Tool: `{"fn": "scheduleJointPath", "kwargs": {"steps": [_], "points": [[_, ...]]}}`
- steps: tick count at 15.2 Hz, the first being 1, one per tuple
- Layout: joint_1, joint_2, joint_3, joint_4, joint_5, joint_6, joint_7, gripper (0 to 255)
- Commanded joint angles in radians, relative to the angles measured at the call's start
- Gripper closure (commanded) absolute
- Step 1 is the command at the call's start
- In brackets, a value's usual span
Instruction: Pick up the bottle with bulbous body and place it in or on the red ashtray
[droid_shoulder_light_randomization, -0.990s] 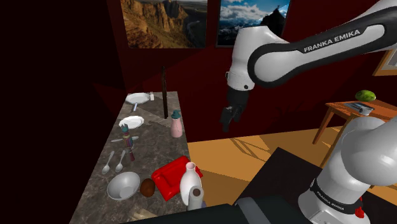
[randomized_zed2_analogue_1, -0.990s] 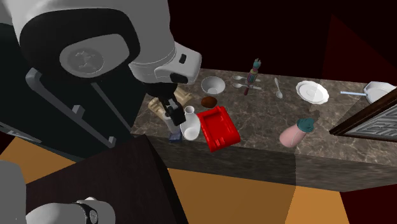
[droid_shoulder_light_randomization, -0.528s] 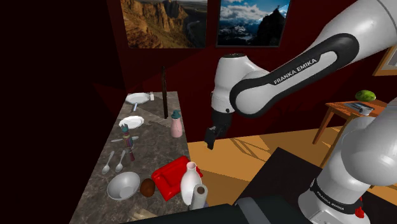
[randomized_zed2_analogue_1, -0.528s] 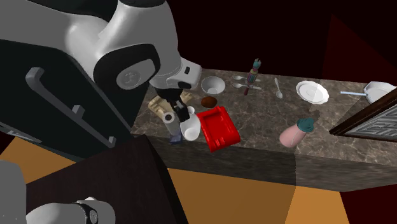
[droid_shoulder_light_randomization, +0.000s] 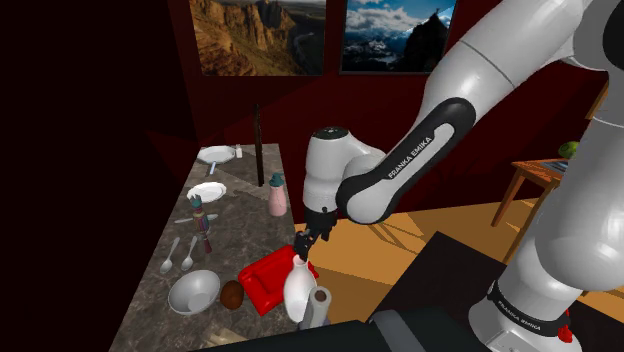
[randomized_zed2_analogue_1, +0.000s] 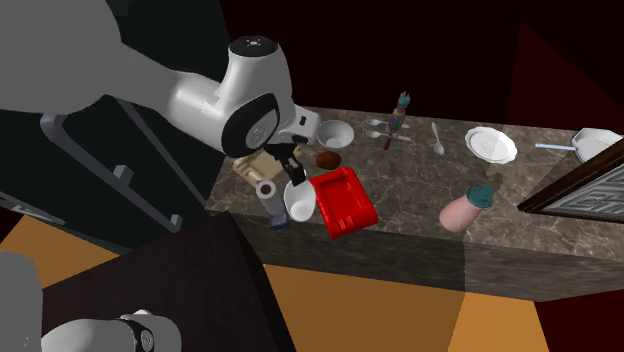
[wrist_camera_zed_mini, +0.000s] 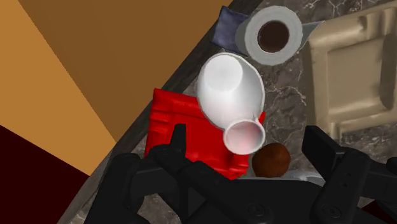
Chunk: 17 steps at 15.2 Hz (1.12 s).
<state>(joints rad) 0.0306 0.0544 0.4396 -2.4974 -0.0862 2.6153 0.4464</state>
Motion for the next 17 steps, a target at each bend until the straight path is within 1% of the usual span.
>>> {"fn": "scheduleJointPath", "kwargs": {"steps": [1, 3, 11, 17], "points": [[0.015, 0.098, -0.01, 0.04, -0.105, 0.049, 0.094, 0], [0.05, 0.188, -0.041, 0.089, -0.199, 0.08, 0.177, 0], [0.115, 0.316, -0.125, 0.127, -0.314, 0.162, 0.264, 0], [0.115, 0.316, -0.125, 0.127, -0.313, 0.162, 0.264, 0]]}}
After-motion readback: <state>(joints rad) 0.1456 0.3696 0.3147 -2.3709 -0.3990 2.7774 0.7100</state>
